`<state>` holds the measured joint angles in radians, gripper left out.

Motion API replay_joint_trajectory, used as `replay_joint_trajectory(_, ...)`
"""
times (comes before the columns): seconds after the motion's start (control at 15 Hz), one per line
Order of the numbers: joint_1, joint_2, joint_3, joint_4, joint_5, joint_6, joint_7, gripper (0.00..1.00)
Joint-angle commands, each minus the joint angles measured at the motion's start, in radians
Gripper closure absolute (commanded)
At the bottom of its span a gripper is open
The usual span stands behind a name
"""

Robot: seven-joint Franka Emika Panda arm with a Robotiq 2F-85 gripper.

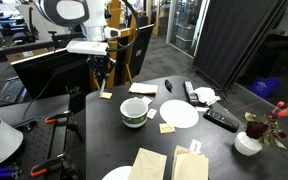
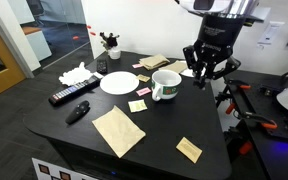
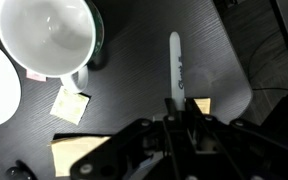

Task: Take the black marker out of the green and white mug

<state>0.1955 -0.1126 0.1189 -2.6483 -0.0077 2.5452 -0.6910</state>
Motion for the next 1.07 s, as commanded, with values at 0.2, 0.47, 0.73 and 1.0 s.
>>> replay_joint_trajectory(0.2, -0.025, 0.249, 0.01, 0.127, -0.056, 0.107, 0.063, 0.96)
replay_joint_trajectory(0.47, -0.037, 0.366, 0.016, 0.203, -0.084, 0.109, 0.094, 0.96)
replay_joint_trajectory(0.73, -0.049, 0.453, 0.025, 0.264, -0.105, 0.101, 0.129, 0.96)
replay_joint_trajectory(1.0, -0.053, 0.516, 0.03, 0.306, -0.121, 0.097, 0.148, 0.96)
